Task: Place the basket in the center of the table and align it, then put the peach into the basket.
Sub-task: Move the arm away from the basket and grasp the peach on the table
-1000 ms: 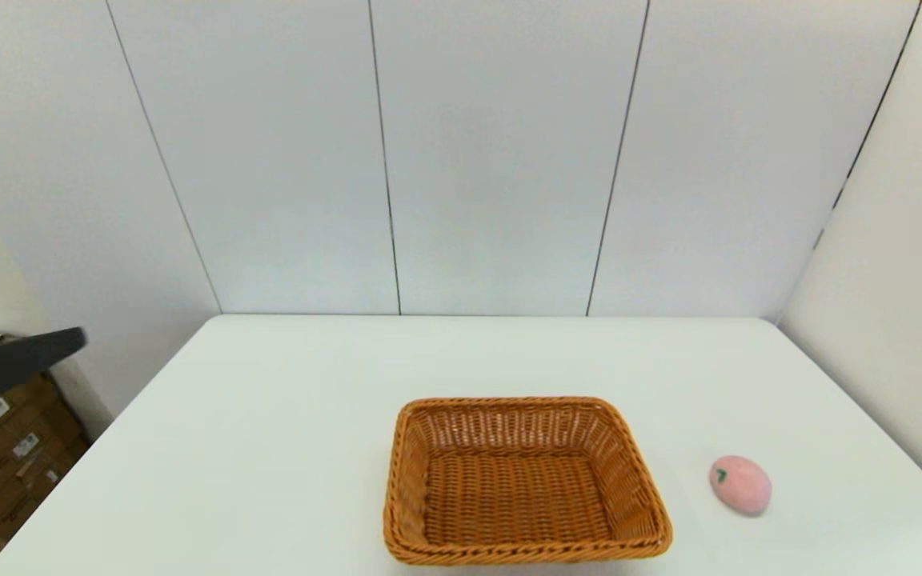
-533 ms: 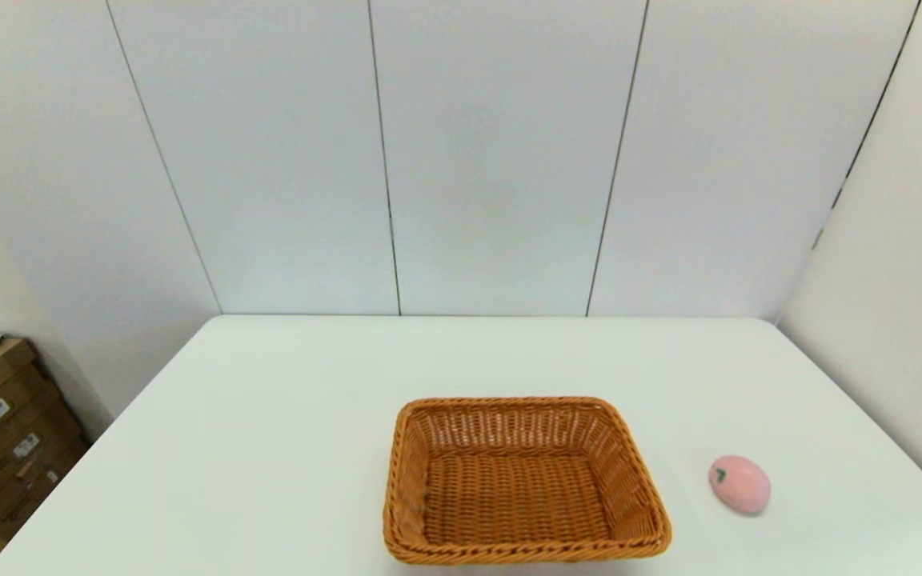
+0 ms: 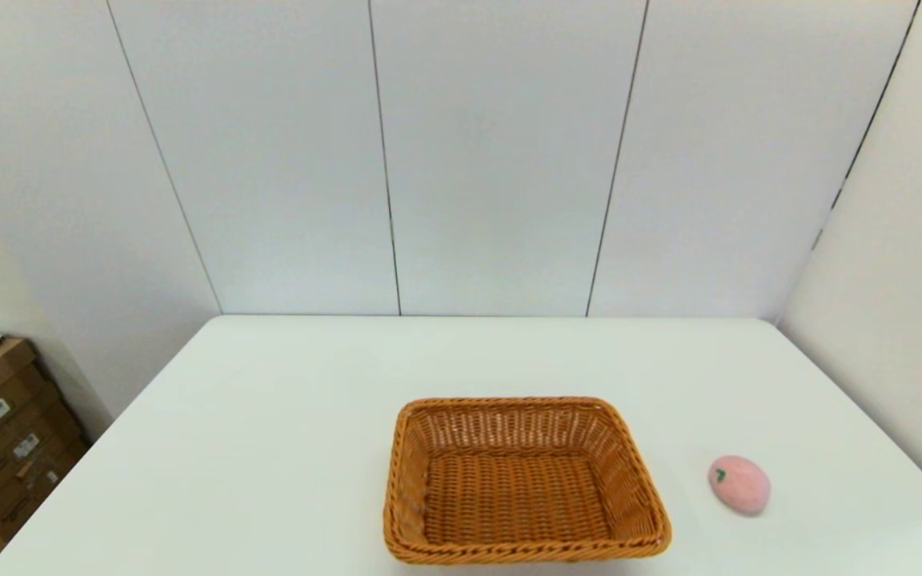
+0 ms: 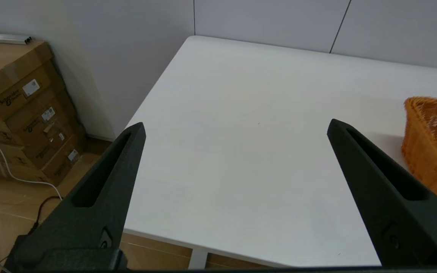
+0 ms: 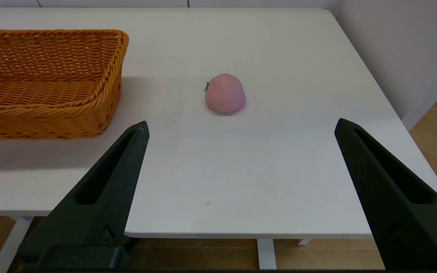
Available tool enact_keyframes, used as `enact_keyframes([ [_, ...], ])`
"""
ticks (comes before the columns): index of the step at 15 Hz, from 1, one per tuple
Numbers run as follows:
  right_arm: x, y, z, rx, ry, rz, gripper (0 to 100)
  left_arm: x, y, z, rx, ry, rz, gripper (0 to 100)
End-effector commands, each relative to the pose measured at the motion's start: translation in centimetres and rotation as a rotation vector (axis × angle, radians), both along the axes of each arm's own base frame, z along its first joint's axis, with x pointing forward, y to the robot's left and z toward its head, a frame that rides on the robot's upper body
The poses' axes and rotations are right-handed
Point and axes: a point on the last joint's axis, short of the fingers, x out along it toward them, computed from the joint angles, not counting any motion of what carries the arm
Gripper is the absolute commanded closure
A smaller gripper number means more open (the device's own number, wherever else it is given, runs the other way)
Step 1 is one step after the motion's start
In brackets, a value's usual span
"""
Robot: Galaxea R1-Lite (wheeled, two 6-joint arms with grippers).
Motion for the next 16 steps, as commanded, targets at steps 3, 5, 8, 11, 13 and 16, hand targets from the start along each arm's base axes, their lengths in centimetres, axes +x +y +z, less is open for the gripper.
enact_keyframes([
  [3,-0.1,0.0,0.3,-0.007,-0.011,0.003,0,0.3,-0.3,-3.0,-0.001,-0.05,-0.147,0],
  [5,0.3,0.0,2.9,-0.002,0.028,0.005,0,0.3,-0.3,-2.9,0.0,-0.051,-0.147,0],
  [8,6.3,0.0,5.7,-0.012,0.421,0.023,0,0.3,-0.3,-2.9,-0.001,-0.051,-0.147,0],
  [11,16.7,-0.3,5.1,-0.028,0.793,-0.043,0,0.3,-0.3,-2.9,-0.003,-0.051,-0.145,0],
  [13,20.8,0.0,2.7,-0.081,0.875,-0.062,0,0.3,-0.3,-2.9,-0.003,-0.051,-0.145,0],
  [16,25.0,0.9,-1.1,-0.138,0.903,-0.077,0,0.3,-0.3,-2.9,-0.004,-0.051,-0.145,0],
])
